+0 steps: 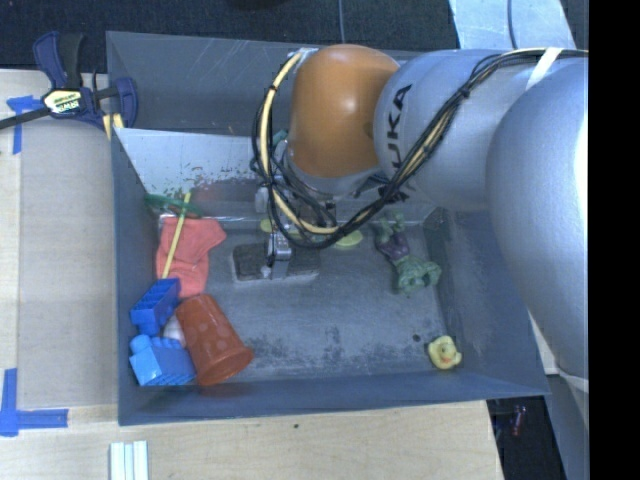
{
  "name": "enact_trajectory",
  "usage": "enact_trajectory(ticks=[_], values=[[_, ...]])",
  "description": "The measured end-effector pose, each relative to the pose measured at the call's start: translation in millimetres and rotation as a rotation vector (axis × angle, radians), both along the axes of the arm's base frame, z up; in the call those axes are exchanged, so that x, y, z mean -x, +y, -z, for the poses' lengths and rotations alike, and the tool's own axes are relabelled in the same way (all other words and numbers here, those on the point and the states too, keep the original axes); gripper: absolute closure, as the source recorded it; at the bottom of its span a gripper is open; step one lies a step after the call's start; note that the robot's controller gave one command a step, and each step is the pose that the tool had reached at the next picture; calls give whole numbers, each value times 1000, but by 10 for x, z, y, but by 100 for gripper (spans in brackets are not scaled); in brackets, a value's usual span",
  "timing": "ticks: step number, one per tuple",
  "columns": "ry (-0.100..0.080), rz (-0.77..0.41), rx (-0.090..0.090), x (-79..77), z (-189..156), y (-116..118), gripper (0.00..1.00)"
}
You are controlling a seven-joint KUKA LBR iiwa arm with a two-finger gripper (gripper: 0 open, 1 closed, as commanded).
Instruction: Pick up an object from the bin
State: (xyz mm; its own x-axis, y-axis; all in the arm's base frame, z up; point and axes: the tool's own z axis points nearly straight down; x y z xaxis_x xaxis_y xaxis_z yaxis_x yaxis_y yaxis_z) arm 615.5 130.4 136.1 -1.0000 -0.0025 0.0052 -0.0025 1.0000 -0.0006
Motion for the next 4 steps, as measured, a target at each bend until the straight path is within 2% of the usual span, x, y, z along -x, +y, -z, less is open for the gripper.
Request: enact_trajectory(ticks=[1, 2, 3, 4], values=[[-8, 3, -1, -22, -44, -3, 0], [-7, 156, -2, -62, 633, -252, 0], [-12, 184, -3, -46, 193, -235, 0], [-11, 216, -3, 15, 260, -343, 0]])
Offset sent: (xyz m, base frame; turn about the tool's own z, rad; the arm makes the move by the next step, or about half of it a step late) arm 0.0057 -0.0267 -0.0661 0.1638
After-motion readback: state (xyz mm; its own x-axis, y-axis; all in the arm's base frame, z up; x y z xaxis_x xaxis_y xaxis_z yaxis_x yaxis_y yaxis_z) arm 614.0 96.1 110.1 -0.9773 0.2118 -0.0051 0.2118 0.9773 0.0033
